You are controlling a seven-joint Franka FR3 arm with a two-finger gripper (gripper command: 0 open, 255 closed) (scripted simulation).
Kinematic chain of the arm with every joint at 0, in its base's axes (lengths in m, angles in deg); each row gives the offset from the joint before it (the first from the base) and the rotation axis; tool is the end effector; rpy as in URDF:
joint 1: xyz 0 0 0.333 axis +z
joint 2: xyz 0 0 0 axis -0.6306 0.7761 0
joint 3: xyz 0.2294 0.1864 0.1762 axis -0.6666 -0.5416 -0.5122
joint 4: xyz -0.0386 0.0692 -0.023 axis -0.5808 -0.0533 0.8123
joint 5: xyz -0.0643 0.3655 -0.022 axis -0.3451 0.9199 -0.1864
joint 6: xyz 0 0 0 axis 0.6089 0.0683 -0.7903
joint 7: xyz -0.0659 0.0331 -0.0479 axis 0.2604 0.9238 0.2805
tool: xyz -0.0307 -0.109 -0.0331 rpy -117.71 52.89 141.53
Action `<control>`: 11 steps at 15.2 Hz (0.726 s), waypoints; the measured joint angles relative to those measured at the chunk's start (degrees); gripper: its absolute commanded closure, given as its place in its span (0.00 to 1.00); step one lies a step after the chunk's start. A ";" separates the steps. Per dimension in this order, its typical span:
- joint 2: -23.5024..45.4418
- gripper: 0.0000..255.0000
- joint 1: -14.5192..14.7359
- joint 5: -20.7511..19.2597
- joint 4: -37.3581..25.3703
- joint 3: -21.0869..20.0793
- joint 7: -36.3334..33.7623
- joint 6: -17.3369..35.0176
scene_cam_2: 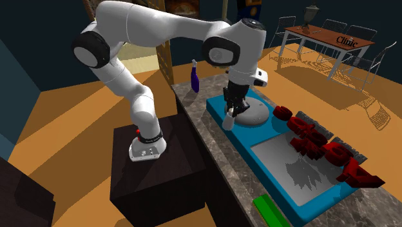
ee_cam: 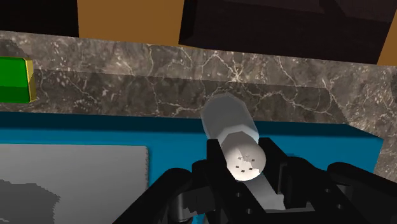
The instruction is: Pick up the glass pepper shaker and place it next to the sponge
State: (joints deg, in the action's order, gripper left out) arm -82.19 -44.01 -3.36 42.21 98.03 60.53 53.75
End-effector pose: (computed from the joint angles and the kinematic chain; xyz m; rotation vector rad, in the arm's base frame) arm 0.3283 -0.2498 0.5650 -3.0347 -0.2687 -0.0110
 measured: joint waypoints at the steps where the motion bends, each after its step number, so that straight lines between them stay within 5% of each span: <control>1: 1.84 1.00 -0.10 0.26 -1.98 1.39 1.74 -0.20; 11: 22.62 1.00 -2.99 8.90 -21.62 13.38 19.83 -2.48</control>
State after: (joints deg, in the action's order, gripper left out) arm -59.57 -47.00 5.54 20.59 111.40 80.36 51.27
